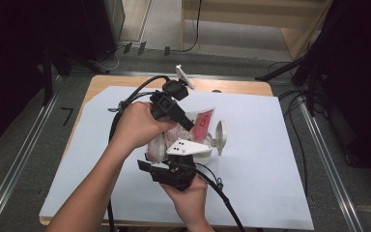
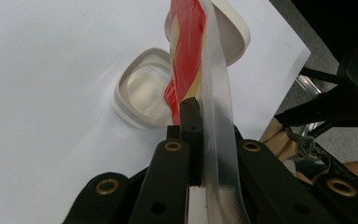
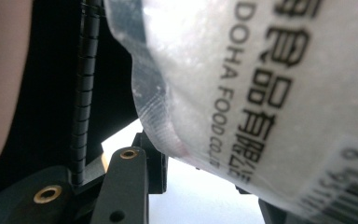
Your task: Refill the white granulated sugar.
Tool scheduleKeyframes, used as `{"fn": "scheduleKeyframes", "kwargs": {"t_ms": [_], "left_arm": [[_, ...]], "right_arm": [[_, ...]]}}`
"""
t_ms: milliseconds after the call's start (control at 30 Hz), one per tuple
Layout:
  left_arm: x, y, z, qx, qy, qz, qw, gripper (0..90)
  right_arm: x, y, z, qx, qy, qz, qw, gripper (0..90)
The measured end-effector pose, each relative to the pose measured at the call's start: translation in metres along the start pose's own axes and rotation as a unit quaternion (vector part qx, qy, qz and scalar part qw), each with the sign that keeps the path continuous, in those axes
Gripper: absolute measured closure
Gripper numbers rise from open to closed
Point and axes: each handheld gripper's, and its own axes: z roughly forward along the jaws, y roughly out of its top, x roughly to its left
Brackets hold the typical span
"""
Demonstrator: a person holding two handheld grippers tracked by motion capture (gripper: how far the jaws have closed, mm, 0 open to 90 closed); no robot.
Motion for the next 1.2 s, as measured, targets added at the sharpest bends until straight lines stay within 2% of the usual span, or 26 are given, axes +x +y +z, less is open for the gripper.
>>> {"fn": "scheduleKeyframes", "kwargs": {"t_ms": [67,533,1200], "left_arm": [[0.0001,0.0000,0.0004,0.003,0.002,0.000,1.0000,87.7],[-0.0007,-0.0003,-0.0025,-0.001,0.013,-0.001,0.9999,87.8],[0.0023,0.0025,-0.0026,0.005,0.013,-0.004,0.9999,87.8]], "right_arm": [[0.0013,0.0004,-0.0002,-0.002,0.006,0.000,1.0000,64.1],[0.0014,0.0028,0.0028,-0.001,0.005,-0.003,1.0000,64.2],[0.0000,0.0061,0.0035,0.010,0.007,-0.010,0.9999,63.9]]}}
